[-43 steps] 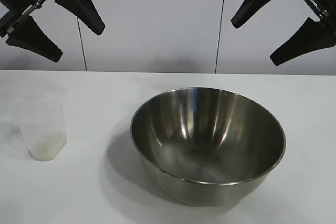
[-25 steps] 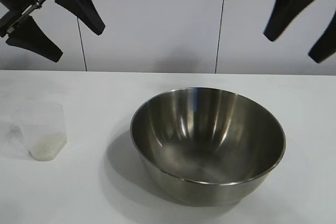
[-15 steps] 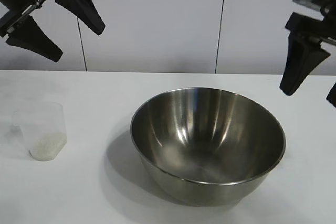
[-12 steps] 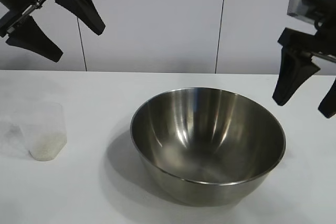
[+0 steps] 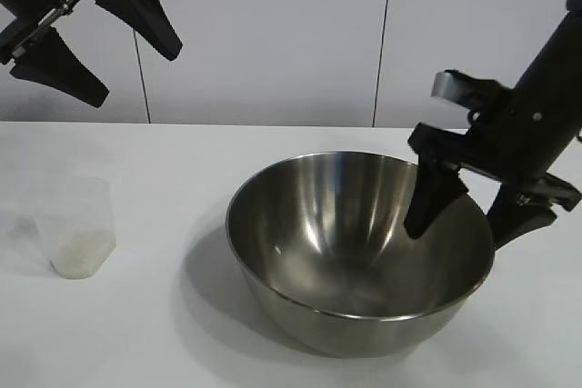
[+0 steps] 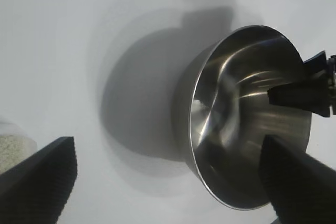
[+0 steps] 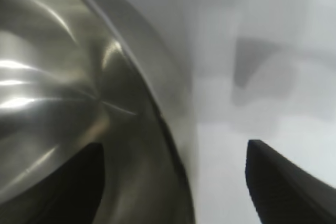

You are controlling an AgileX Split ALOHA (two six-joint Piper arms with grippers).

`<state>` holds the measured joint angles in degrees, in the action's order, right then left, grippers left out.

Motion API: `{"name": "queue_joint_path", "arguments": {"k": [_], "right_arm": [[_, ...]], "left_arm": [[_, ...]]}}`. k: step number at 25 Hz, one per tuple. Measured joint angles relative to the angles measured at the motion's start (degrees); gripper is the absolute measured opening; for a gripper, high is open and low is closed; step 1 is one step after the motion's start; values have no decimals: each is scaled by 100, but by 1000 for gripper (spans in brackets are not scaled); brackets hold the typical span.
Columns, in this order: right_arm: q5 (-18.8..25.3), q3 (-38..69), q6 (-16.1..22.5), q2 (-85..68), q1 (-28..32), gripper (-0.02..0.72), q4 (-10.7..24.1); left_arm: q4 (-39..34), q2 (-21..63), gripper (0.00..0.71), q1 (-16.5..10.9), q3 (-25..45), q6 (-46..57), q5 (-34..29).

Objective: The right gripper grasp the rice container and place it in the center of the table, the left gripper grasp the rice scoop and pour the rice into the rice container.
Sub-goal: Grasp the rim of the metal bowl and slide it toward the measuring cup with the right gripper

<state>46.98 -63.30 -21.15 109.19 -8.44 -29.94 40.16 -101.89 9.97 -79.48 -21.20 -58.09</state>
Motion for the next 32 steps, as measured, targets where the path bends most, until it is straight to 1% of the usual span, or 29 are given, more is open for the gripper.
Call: {"name": "queue_joint_path", "arguments": {"k": [3, 4, 6, 10, 14, 16, 17, 19, 21, 22, 26, 29, 32], "right_arm": [[-43, 0, 7, 20, -171, 111, -2], [-16, 0, 17, -3, -190, 76, -51], [100, -7, 11, -68, -182, 39, 47], [581, -152, -15, -370, -41, 20, 100], [832, -431, -9, -723, 55, 20, 82], [878, -549, 102, -784, 33, 20, 93], [850, -582, 214, -788, -24, 18, 124], [679, -584, 519, -768, -238, 18, 377], [550, -586, 867, -692, -521, 18, 544], [491, -586, 1017, -618, -632, 18, 550], [99, -591, 1383, -222, -1043, 18, 544], [-240, -591, 1658, 69, -1200, 18, 539], [-521, -591, 1838, 292, -1287, 18, 528]], "left_arm": [[0, 0, 675, 0, 0, 0, 0], [0, 0, 675, 0, 0, 0, 0], [0, 0, 675, 0, 0, -1, 0], [0, 0, 675, 0, 0, -1, 4], [0, 0, 675, 0, 0, -1, 4], [0, 0, 675, 0, 0, -1, 4], [0, 0, 675, 0, 0, -1, 4], [0, 0, 675, 0, 0, -1, 4], [0, 0, 675, 0, 0, -1, 4], [0, 0, 675, 0, 0, -1, 4], [0, 0, 675, 0, 0, -1, 4], [0, 0, 675, 0, 0, -1, 4], [0, 0, 675, 0, 0, -1, 4]]}}
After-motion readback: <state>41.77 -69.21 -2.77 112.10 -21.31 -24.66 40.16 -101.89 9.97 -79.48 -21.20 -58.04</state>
